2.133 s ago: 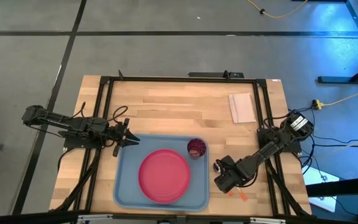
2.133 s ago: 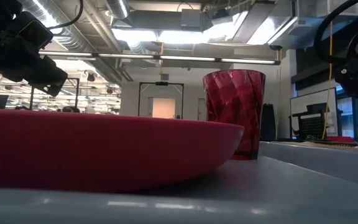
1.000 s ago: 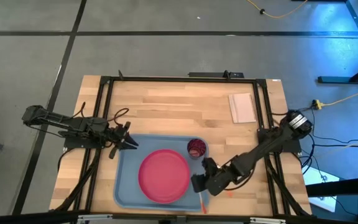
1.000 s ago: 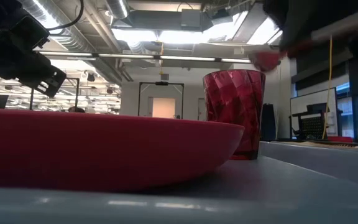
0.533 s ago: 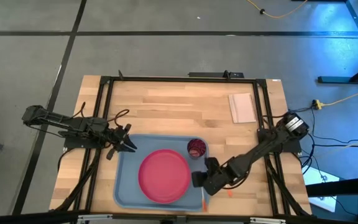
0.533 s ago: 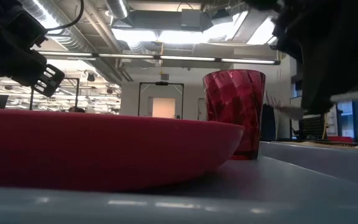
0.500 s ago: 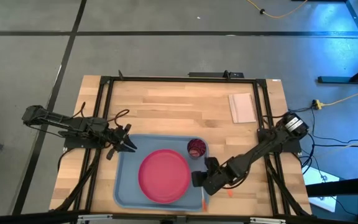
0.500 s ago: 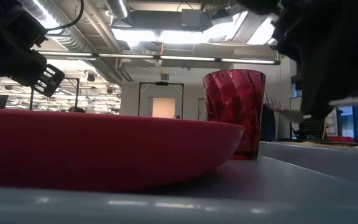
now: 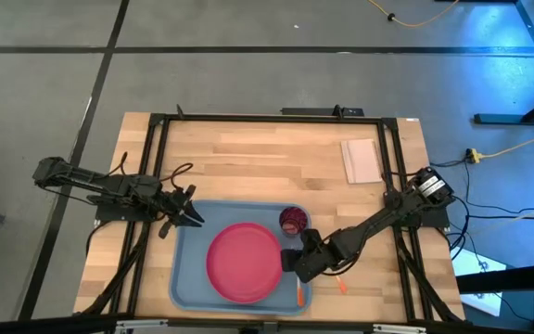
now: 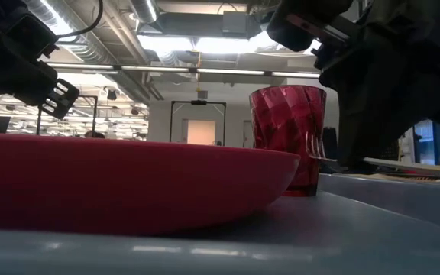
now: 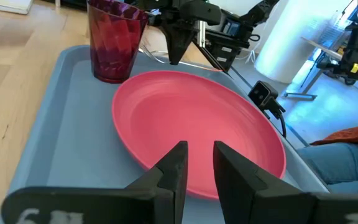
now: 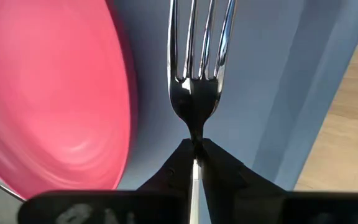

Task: Pick and place plate/cup/fork/spoon on tray
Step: Put the orange fork on the blue serving tray to the right of the pink plate

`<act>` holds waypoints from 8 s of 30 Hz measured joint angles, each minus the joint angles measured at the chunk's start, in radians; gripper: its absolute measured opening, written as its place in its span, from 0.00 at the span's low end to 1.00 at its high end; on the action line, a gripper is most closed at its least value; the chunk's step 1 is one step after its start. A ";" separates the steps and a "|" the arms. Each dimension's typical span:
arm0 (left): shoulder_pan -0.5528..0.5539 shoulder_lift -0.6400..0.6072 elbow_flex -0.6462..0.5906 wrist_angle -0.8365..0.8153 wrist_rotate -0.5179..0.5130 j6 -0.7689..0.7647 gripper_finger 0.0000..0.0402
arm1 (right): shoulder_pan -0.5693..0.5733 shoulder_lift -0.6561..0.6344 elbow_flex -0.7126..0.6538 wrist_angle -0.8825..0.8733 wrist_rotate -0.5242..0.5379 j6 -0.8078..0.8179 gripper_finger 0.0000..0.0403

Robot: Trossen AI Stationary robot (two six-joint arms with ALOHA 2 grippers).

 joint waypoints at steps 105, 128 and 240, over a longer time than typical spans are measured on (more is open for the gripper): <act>0.000 0.000 0.000 -0.009 -0.087 0.007 0.17 | -0.029 0.003 0.000 0.008 -0.074 -0.177 0.11; 0.000 0.000 0.000 -0.005 -0.088 0.007 0.17 | -0.030 0.003 0.000 0.142 -0.041 -0.222 0.11; 0.000 0.000 0.000 -0.006 -0.088 0.006 0.17 | 0.033 0.460 0.830 -0.631 0.261 0.010 0.06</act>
